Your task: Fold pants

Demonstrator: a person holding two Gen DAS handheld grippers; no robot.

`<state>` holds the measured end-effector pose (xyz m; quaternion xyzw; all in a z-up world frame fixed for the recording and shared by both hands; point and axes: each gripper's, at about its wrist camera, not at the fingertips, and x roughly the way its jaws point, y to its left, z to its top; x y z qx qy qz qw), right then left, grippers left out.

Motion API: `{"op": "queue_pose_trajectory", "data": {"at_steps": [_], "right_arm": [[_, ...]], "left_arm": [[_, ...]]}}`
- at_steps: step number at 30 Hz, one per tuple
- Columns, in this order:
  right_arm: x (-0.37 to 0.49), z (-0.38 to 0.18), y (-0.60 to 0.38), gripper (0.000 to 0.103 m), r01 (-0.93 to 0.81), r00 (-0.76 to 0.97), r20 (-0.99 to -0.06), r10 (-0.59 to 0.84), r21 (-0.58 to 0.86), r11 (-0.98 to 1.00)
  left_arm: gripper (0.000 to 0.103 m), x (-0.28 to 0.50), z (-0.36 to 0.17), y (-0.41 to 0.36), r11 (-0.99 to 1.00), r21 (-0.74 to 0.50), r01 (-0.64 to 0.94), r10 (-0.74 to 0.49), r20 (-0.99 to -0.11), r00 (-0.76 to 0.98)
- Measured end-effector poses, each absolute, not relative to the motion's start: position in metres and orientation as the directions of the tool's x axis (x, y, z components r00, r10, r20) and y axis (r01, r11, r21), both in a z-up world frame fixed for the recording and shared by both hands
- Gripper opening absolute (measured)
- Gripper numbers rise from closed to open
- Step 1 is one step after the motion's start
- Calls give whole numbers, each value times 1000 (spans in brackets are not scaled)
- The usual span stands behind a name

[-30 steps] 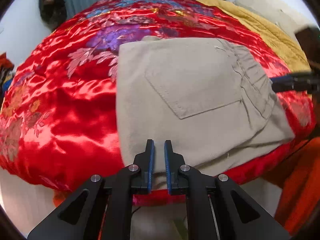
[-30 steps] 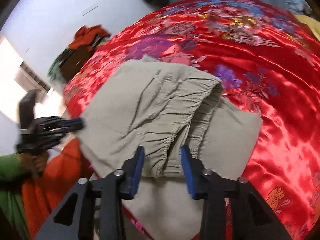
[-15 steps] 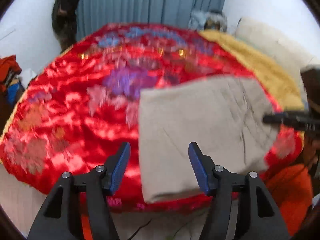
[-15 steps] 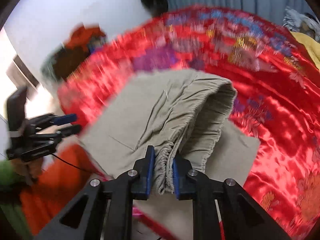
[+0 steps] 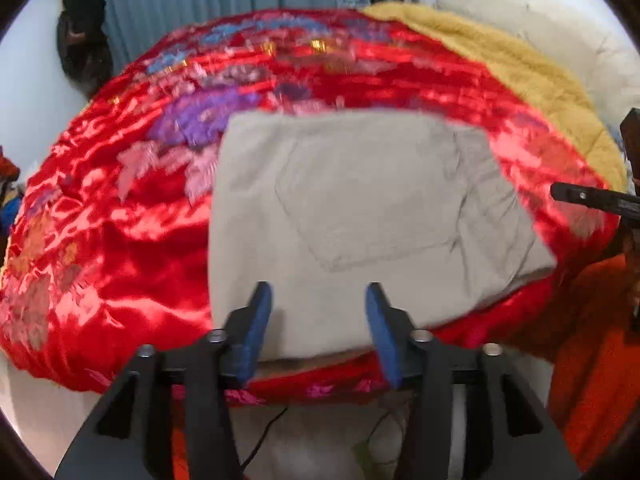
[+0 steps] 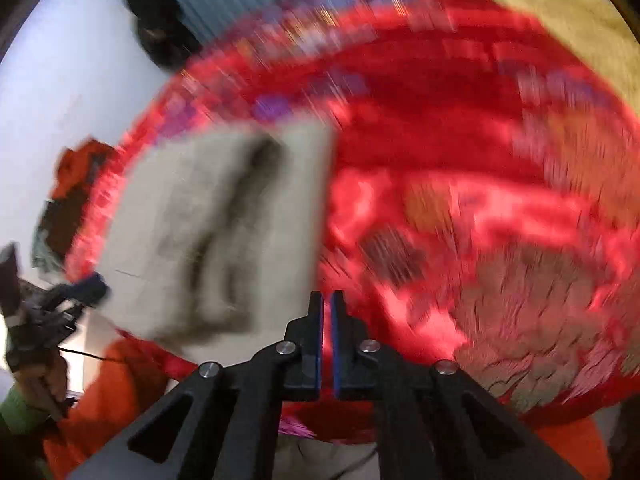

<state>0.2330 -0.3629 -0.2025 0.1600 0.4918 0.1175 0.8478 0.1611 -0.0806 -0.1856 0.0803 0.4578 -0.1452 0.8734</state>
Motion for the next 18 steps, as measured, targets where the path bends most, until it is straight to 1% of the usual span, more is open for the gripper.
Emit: {"op": "queue_pose_trajectory", "data": {"at_steps": [1,2,3,4,5,7,8,9,10,12,15,16,17,18], "right_arm": [[234,-190,-357,34,-91,504,-759,412,428,899],[236,-185,-351,59,-126,497,-739,455,457,880],[240,-181,-341,67,-166,475,-723,502,487,858],[245,-183,-334,70,-197,446,-718,534,503,842],[251,-186,-324,70,-223,411,-728,549,503,835],[260,-197,-309,70,-243,364,-764,533,475,846],[268,-203,-302,66,-250,340,-785,517,455,855],[275,-208,-297,59,-257,315,-800,511,446,857],[280,-210,-291,41,-273,286,-811,510,441,855],[287,-211,-287,37,-288,250,-854,456,384,877],[292,-216,-289,40,-266,187,-873,451,397,878],[294,-219,-289,37,-264,180,-875,449,396,879],[295,-219,-285,23,-280,184,-887,424,366,887],[299,-216,-279,20,-302,202,-898,390,322,897]], "left_arm": [[55,162,-183,-80,947,4,323,-182,-818,545],[55,165,-182,-80,948,-6,318,-187,-820,542],[55,167,-183,-81,948,-11,317,-189,-824,534],[55,169,-186,-82,948,-10,317,-185,-829,527],[55,169,-189,-83,948,-3,318,-178,-834,522],[55,173,-201,-88,942,17,336,-161,-855,494],[52,175,-209,-92,937,28,349,-149,-870,470],[50,176,-214,-94,934,41,356,-138,-876,462],[49,175,-217,-95,930,50,363,-135,-874,466],[49,171,-215,-98,925,59,377,-140,-866,479],[49,173,-216,-97,927,51,372,-144,-866,479],[49,174,-214,-97,929,50,366,-140,-868,476],[49,174,-212,-97,931,56,360,-132,-870,476],[49,173,-206,-97,935,70,349,-114,-870,480]]}}
